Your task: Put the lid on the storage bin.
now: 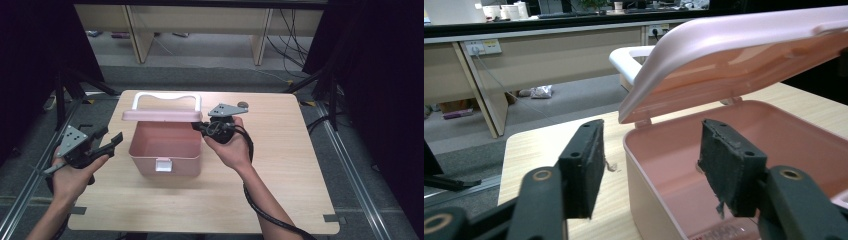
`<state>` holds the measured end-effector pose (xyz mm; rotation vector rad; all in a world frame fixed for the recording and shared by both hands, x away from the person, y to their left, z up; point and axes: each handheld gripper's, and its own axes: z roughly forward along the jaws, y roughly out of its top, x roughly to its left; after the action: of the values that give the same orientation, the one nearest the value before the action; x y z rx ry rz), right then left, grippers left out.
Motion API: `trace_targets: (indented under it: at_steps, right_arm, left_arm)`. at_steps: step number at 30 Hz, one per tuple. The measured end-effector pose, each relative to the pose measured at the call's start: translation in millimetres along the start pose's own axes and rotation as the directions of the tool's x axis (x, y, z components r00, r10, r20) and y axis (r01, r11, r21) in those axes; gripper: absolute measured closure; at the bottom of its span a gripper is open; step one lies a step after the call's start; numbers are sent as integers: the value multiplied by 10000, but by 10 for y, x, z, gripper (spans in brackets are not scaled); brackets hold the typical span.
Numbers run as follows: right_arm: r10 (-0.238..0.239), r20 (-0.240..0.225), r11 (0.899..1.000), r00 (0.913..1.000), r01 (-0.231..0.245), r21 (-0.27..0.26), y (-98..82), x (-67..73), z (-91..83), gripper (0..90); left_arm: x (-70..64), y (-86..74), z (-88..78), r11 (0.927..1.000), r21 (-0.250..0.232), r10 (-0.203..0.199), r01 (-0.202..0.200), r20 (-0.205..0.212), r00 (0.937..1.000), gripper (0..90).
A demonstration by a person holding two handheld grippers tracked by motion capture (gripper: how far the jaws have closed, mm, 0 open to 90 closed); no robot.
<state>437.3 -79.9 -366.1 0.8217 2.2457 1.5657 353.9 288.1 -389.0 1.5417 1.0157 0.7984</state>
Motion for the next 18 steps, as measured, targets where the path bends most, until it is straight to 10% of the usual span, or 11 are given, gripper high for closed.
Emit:
trace_targets:
  at_steps: [18]
  right_arm:
    - [267,68,9994,9996,-268,238,1,2,-6,900]
  left_arm:
    - [-164,183,-288,9991,-204,372,-362,508,9980,400]
